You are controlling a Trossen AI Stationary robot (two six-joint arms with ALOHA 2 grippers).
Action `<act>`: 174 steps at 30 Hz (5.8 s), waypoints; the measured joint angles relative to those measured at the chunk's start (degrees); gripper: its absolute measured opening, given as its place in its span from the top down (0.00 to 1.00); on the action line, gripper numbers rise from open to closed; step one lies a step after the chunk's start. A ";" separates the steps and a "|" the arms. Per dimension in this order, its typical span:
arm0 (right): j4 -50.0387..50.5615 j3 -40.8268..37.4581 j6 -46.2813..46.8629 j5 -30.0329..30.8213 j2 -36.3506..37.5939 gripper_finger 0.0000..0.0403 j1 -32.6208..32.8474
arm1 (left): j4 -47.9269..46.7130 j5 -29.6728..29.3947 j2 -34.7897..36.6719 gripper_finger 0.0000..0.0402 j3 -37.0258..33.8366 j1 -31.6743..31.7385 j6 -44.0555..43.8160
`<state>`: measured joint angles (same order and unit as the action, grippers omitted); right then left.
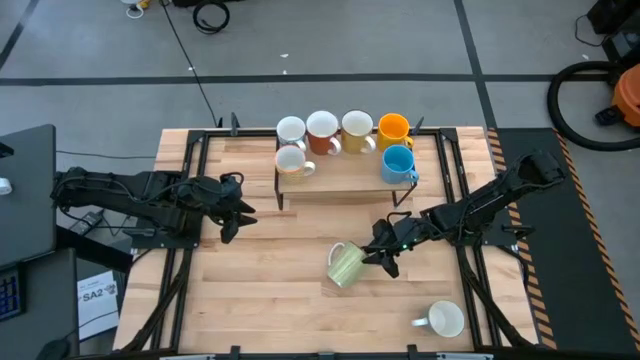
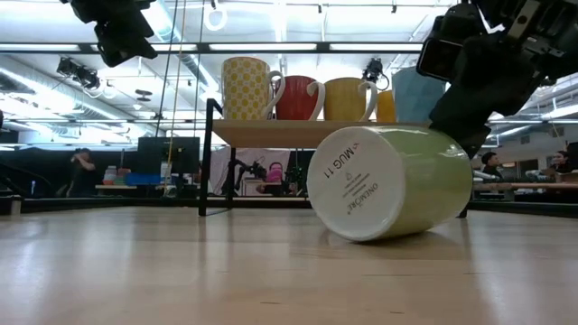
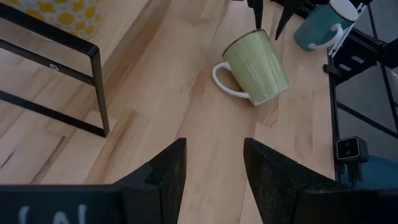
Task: Place coffee mugs
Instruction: Put the green mug on the shelf
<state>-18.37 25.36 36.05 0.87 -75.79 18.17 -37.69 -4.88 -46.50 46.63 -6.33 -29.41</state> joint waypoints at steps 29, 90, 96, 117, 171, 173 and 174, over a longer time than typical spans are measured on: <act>-26.53 0.13 0.02 -2.37 -20.61 0.88 0.25 | 0.24 0.02 0.00 0.58 0.00 0.00 0.02; 72.85 46.60 37.21 -20.73 -15.22 0.91 0.24 | 0.20 0.02 0.02 0.58 0.00 0.00 0.24; 77.11 46.63 37.24 -16.96 -16.84 0.91 0.23 | 0.21 0.02 0.02 0.58 0.00 -0.01 0.24; 80.66 46.58 32.74 -19.65 -21.84 0.87 0.03 | 0.20 0.02 0.02 0.58 0.00 -0.01 0.22; 79.75 46.55 14.88 -12.80 -18.24 0.64 1.13 | 0.20 0.02 0.00 0.58 0.00 -0.02 0.20; 79.85 46.56 13.63 -12.80 -16.83 0.64 1.12 | 0.20 0.02 0.00 0.58 0.00 0.00 0.52; 79.91 46.53 13.05 -12.81 -16.08 0.64 1.12 | 0.20 0.02 0.00 0.58 0.00 0.00 0.59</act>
<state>61.54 71.90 49.10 -11.94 -91.87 19.29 -37.50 -4.86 -46.50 46.63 -6.33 -28.82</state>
